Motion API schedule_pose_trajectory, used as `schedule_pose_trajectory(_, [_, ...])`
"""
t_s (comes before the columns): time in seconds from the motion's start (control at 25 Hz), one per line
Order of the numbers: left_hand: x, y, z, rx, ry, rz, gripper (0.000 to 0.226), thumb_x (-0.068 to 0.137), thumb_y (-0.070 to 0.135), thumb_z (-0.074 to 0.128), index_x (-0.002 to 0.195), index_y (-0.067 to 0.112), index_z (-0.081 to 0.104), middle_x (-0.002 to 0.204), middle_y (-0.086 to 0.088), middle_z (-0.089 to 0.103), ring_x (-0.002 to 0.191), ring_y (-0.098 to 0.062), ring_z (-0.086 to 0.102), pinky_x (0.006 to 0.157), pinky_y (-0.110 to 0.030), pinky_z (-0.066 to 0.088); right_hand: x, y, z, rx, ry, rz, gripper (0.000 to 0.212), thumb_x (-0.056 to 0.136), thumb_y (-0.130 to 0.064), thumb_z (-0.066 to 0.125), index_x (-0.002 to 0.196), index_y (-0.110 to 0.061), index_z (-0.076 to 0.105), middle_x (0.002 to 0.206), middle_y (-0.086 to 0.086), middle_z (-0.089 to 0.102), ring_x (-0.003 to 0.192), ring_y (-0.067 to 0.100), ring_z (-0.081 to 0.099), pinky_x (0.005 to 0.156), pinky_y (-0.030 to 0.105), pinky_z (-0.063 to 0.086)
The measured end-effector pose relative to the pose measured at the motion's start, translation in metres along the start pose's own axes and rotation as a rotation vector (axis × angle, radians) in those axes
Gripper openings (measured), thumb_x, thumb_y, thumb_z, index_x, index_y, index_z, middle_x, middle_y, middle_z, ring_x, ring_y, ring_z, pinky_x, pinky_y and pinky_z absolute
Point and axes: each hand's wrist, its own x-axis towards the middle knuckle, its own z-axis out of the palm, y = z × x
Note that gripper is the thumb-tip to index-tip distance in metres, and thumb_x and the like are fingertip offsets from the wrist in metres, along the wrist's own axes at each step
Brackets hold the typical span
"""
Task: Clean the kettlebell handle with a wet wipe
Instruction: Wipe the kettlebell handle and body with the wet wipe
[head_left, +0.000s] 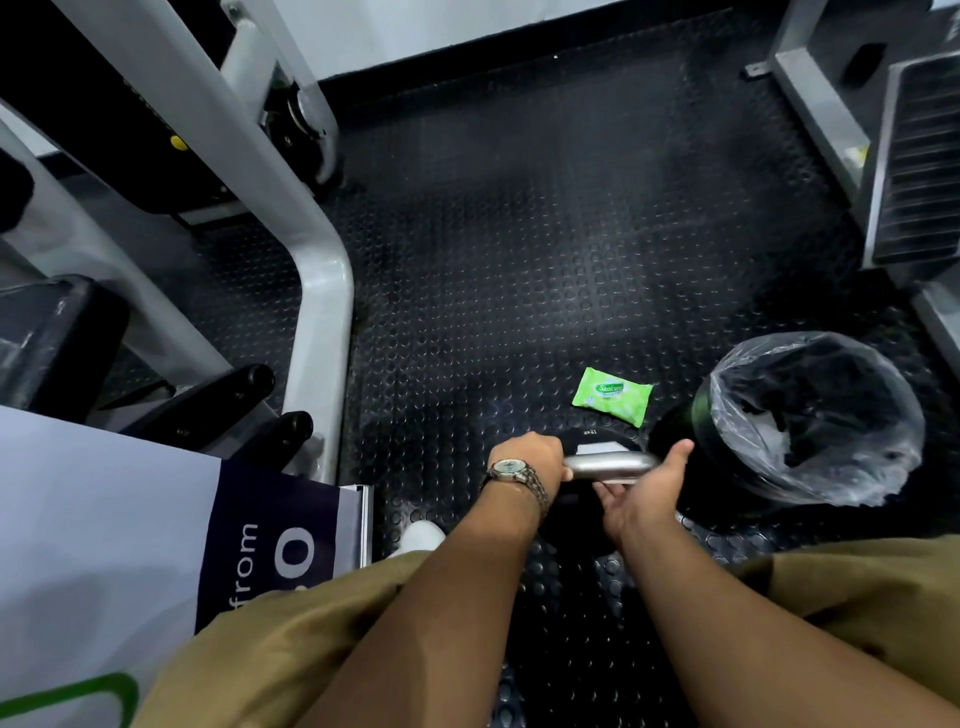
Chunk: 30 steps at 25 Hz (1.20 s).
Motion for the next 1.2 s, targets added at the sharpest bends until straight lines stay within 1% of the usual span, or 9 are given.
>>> schedule_pose_trajectory(0.12, [0.000, -0.001, 0.002, -0.004, 0.023, 0.000, 0.035, 0.101, 0.043, 0.060, 0.123, 0.018, 0.068, 0.121, -0.010, 0.071, 0.111, -0.031, 0.068, 0.091, -0.039, 0.053, -0.005, 0.011, -0.001, -0.125, -0.078, 0.061, 0.088, 0.085, -0.087, 0.040, 0.134, -0.016, 0.059, 0.126, 0.012, 0.068, 0.114, 0.033, 0.065, 0.106, 0.047, 0.047])
schedule_pose_trajectory(0.24, [0.001, 0.000, 0.001, -0.002, 0.019, -0.007, 0.036, 0.099, 0.044, 0.061, 0.123, 0.017, 0.067, 0.122, -0.010, 0.070, 0.112, -0.031, 0.067, 0.091, -0.038, 0.053, -0.009, 0.021, -0.002, -0.326, -0.179, 0.154, 0.089, 0.084, -0.091, 0.030, 0.123, -0.019, 0.066, 0.117, 0.012, 0.072, 0.113, 0.028, 0.066, 0.109, 0.048, 0.040])
schedule_pose_trajectory(0.36, [0.002, 0.000, 0.000, -0.002, -0.002, -0.009, 0.036, 0.100, 0.043, 0.060, 0.124, 0.016, 0.066, 0.123, -0.010, 0.069, 0.113, -0.031, 0.067, 0.092, -0.039, 0.053, -0.007, 0.011, -0.001, -0.238, -0.048, 0.075, 0.081, 0.088, -0.087, 0.031, 0.119, -0.020, 0.065, 0.112, 0.011, 0.072, 0.101, 0.029, 0.069, 0.097, 0.044, 0.048])
schedule_pose_trajectory(0.52, [0.000, -0.001, 0.005, 0.011, 0.031, 0.005, 0.035, 0.102, 0.044, 0.058, 0.122, 0.017, 0.068, 0.120, -0.010, 0.071, 0.109, -0.032, 0.068, 0.090, -0.039, 0.054, 0.004, -0.001, -0.002, -0.028, 0.168, -0.018, 0.082, 0.085, -0.085, 0.044, 0.129, -0.018, 0.060, 0.126, 0.008, 0.069, 0.104, 0.031, 0.070, 0.082, 0.039, 0.055])
schedule_pose_trajectory(0.64, [0.000, -0.002, 0.005, -0.002, 0.039, 0.010, 0.035, 0.101, 0.043, 0.059, 0.121, 0.017, 0.068, 0.119, -0.010, 0.071, 0.109, -0.032, 0.068, 0.090, -0.038, 0.054, 0.001, 0.014, -0.003, -0.155, -0.042, 0.097, 0.089, 0.083, -0.089, 0.038, 0.130, -0.017, 0.062, 0.120, 0.012, 0.073, 0.109, 0.034, 0.069, 0.103, 0.048, 0.050])
schedule_pose_trajectory(0.72, [-0.001, -0.001, 0.004, -0.003, 0.043, 0.011, 0.036, 0.100, 0.044, 0.061, 0.121, 0.017, 0.069, 0.119, -0.010, 0.071, 0.109, -0.032, 0.068, 0.090, -0.038, 0.053, -0.007, 0.020, -0.006, -0.293, -0.191, 0.171, 0.093, 0.083, -0.091, 0.033, 0.122, -0.014, 0.067, 0.109, 0.012, 0.077, 0.110, 0.031, 0.069, 0.109, 0.047, 0.046])
schedule_pose_trajectory(0.84, [-0.003, 0.000, 0.002, -0.008, 0.042, 0.009, 0.036, 0.099, 0.043, 0.061, 0.123, 0.017, 0.068, 0.122, -0.011, 0.071, 0.112, -0.033, 0.068, 0.092, -0.039, 0.053, -0.011, 0.018, -0.009, -0.299, -0.168, 0.152, 0.095, 0.083, -0.091, 0.033, 0.124, -0.011, 0.064, 0.108, 0.015, 0.076, 0.108, 0.031, 0.069, 0.110, 0.047, 0.044])
schedule_pose_trajectory(1.0, [-0.005, 0.001, 0.001, -0.002, 0.036, 0.014, 0.036, 0.101, 0.041, 0.059, 0.124, 0.014, 0.066, 0.124, -0.012, 0.070, 0.113, -0.033, 0.067, 0.094, -0.041, 0.053, -0.010, 0.004, -0.003, -0.042, 0.036, -0.002, 0.084, 0.089, -0.084, 0.037, 0.136, -0.018, 0.057, 0.126, 0.012, 0.068, 0.093, 0.028, 0.069, 0.097, 0.043, 0.051])
schedule_pose_trajectory(1.2, [-0.004, 0.005, -0.006, 0.046, 0.019, 0.039, 0.037, 0.102, 0.038, 0.058, 0.127, 0.011, 0.065, 0.127, -0.013, 0.069, 0.116, -0.034, 0.066, 0.094, -0.040, 0.052, -0.013, 0.020, -0.005, -0.266, -0.253, 0.232, 0.097, 0.079, -0.094, 0.034, 0.118, -0.011, 0.065, 0.117, 0.016, 0.073, 0.117, 0.032, 0.066, 0.115, 0.049, 0.040])
